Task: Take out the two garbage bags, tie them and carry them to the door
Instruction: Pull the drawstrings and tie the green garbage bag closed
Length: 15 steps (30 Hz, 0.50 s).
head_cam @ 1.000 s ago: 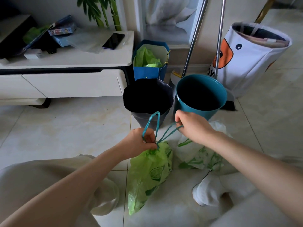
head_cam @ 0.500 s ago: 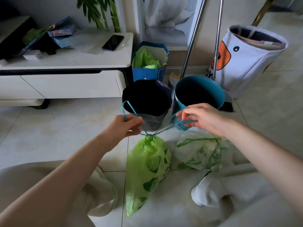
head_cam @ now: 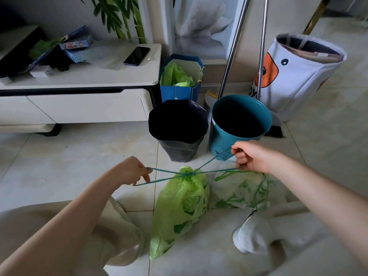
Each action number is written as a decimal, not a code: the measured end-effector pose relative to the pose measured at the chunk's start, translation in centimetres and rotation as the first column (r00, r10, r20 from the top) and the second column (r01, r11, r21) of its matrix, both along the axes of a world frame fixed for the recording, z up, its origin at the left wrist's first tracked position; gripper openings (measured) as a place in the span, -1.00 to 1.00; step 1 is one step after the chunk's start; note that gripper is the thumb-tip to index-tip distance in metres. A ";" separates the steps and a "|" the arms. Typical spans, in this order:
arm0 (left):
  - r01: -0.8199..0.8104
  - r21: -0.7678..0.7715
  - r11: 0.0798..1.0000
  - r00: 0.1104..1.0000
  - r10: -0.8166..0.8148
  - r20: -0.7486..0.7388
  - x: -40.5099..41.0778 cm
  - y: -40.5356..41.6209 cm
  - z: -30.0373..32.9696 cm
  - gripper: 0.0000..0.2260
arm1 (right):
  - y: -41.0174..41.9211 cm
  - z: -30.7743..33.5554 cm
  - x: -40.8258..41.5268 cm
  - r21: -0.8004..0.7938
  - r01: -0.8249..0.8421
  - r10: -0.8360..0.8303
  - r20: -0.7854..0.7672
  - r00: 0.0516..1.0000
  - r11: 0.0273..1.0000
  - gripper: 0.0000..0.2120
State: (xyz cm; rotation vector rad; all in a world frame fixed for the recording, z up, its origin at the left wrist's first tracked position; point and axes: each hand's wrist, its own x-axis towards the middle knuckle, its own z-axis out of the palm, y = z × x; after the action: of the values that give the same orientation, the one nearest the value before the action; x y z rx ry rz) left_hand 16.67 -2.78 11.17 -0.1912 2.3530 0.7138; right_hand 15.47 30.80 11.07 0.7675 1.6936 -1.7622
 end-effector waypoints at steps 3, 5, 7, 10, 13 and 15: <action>-0.107 0.060 0.992 0.993 0.104 0.057 -0.2 -0.4 0.9 -0.72 | -0.1 0.1 0.0 0.048 0.036 -0.037 0.006 0.999 0.998 -0.78; -0.195 0.253 0.947 0.975 0.160 0.154 -0.3 -0.3 2.0 -0.75 | -0.6 0.7 0.1 0.088 0.027 -0.021 -0.066 0.998 0.996 -0.78; -0.338 0.531 0.777 0.934 0.205 0.293 -0.3 0.6 3.1 -0.80 | -1.2 1.8 0.1 0.134 -0.015 0.044 -0.212 0.976 0.991 -0.79; -0.484 0.772 0.412 0.875 0.211 0.436 -0.5 2.8 4.5 -0.82 | -2.8 4.0 0.5 0.146 -0.098 0.154 -0.440 0.885 0.984 -0.80; -0.500 0.810 0.307 0.866 0.151 0.477 -0.8 5.4 5.6 -0.80 | -4.7 6.1 1.4 0.128 -0.203 0.239 -0.598 0.765 0.971 -0.79; -0.514 0.791 0.331 0.854 0.118 0.506 -1.0 7.0 5.8 -0.74 | -5.8 7.2 2.0 0.130 -0.251 0.272 -0.666 0.695 0.959 -0.80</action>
State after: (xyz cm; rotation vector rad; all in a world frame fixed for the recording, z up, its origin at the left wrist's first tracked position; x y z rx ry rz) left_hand 15.64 4.17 17.01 -0.2687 1.2379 1.9076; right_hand 17.42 25.04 18.29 -0.1796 2.1520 -1.9310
